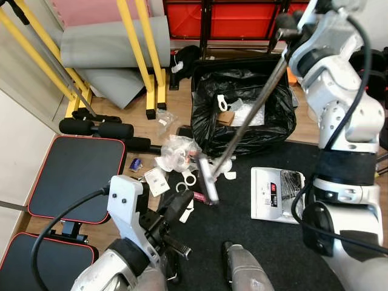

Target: Sweep floor

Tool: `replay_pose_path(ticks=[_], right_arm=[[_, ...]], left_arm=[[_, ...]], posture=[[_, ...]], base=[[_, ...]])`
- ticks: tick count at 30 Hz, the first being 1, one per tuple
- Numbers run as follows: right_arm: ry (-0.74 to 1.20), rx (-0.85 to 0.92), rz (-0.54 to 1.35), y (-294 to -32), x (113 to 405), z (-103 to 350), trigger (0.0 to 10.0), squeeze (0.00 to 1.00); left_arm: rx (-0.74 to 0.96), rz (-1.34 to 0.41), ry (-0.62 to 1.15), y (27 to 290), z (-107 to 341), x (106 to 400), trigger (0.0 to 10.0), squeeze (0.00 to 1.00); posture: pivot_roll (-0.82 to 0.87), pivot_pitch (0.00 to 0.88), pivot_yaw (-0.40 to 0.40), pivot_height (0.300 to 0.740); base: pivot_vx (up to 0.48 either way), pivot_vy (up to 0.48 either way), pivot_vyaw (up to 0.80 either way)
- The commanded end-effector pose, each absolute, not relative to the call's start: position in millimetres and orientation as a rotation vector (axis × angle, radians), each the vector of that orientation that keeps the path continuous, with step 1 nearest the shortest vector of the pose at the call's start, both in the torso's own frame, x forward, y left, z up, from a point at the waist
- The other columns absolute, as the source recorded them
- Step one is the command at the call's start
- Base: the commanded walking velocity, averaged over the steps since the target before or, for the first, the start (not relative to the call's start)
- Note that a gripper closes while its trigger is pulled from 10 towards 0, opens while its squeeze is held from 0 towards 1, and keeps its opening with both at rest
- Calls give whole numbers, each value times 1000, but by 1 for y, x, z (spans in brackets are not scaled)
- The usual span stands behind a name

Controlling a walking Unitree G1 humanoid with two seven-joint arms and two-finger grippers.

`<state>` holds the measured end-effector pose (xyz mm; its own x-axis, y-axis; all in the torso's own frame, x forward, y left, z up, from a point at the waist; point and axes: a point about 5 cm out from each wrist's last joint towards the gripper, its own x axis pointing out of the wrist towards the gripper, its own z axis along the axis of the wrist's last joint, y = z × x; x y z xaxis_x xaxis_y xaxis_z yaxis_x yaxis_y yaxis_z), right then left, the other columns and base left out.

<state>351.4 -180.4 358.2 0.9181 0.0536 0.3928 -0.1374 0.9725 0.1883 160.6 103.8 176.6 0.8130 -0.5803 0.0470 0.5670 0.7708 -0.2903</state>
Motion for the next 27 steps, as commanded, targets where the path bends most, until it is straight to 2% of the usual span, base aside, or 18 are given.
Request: replay_pose_path(ticks=[1,5,11,20,27], right_arm=[[-485,299,155,-175,342,378,10000,0],[-504,344,188,-171,342,380,10000,0],[-485,375,156,-164,357,347,10000,0],[-423,311,112,-154,375,298,10000,0],[-374,196,70,-157,373,282,10000,0]], left_arm=[[-318,-654,71,103,172,158,10000,0],[-321,-657,72,103,172,158,10000,0],[-324,-660,72,103,172,158,10000,0],[-323,-657,72,104,173,157,10000,0],[-325,-657,74,104,174,157,10000,0]], posture=[[-50,309,46,740],[-50,311,47,740],[-43,316,48,740],[-34,318,49,740],[-32,322,54,740]], base=[[0,0,0],[0,0,0],[0,0,0],[0,0,0],[0,0,0]])
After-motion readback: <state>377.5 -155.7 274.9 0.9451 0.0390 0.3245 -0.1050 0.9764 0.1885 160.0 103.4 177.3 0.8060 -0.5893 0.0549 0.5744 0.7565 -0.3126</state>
